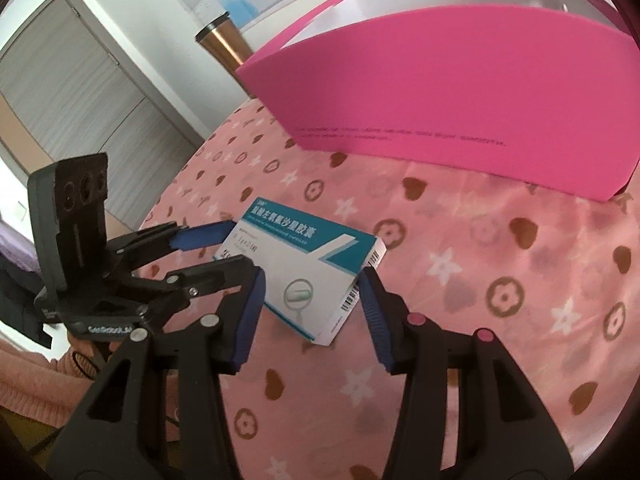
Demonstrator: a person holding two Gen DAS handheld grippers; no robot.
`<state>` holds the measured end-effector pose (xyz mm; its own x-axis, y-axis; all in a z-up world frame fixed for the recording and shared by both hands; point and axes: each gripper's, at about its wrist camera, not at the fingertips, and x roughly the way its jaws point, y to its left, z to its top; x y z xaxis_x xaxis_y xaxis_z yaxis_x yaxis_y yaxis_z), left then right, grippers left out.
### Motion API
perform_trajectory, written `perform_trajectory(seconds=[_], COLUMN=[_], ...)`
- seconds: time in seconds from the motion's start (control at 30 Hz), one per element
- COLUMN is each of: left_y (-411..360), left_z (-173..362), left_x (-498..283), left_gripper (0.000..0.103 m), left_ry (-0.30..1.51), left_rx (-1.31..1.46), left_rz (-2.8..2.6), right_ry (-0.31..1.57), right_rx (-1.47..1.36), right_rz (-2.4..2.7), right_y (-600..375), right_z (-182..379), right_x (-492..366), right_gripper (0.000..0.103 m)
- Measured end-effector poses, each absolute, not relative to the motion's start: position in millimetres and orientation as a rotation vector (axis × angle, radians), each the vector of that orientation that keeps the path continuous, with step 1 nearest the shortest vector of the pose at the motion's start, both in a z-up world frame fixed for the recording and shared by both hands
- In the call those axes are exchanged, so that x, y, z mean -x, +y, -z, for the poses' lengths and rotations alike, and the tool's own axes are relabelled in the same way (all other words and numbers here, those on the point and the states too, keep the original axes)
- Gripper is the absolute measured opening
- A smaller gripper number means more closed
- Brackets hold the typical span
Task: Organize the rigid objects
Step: 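Close the right gripper on the white-and-blue medicine box and lift it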
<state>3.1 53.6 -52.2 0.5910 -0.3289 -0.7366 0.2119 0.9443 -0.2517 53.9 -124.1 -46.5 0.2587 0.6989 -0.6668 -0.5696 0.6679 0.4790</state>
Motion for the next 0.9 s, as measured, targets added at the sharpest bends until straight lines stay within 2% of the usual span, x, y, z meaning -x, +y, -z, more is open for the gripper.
perform_trajectory(seconds=[0.13,0.2,0.4,0.9], left_y=[54.7,56.5,56.2,52.8], left_z=[54.9,55.3,54.6,34.2], left_x=[-5.3,-5.3,-5.1,-3.6], left_gripper=[0.052,0.05,0.049,0.049], left_ry=[0.899,0.902,0.903,0.847], left_rx=[0.136,0.14,0.132,0.128], left_rz=[0.305,0.307,0.305,0.326], right_ry=[0.995,0.998,1.0,0.953], right_rx=[-0.161,-0.159,-0.134,-0.097], right_rz=[-0.849,-0.847,-0.832,-0.815], right_y=[-126.4,-126.7,-125.3,-127.0], right_z=[51.1,52.5,55.7,39.1], right_x=[-57.9,-58.4,-60.2,-60.7], right_gripper=[0.051,0.051,0.046,0.046])
